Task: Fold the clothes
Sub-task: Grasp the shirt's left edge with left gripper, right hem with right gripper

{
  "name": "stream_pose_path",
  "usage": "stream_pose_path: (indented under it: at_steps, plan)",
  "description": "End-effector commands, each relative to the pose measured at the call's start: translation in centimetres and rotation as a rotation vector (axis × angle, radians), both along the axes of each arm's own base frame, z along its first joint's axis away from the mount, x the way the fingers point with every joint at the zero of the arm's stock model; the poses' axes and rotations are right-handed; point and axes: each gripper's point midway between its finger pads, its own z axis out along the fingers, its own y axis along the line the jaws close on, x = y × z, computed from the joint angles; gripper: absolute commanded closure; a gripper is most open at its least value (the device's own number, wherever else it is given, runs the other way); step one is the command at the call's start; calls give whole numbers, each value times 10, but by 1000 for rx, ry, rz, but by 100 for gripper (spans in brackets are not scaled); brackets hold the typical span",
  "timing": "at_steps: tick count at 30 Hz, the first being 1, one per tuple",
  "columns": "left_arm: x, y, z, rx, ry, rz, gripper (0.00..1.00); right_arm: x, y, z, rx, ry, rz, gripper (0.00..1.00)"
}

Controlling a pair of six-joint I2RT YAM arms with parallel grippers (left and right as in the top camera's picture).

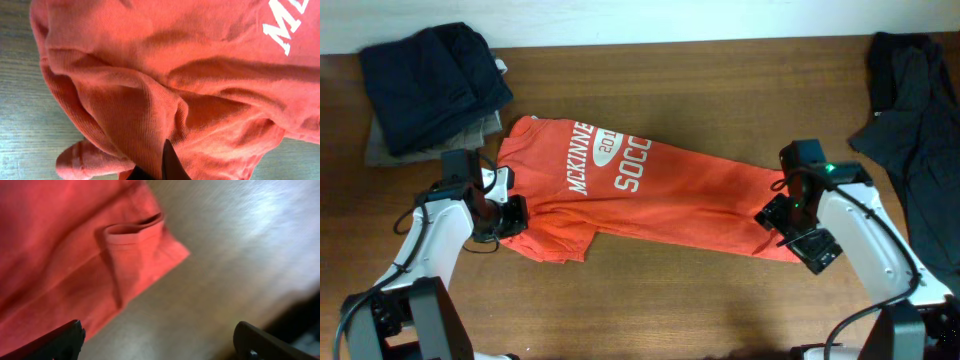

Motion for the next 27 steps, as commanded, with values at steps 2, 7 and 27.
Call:
stream_pose_path:
  at_steps: [2,7,27]
  plan:
    - [8,0,11,-14,-36,13,98,4,5,-23,39,-48,-8,0]
    - [8,-1,11,-14,-37,12,91,36,4,-23,32,-182,-7,11]
    - [10,0,11,-12,-45,12,91,21,-15,-49,-24,-53,-49,25]
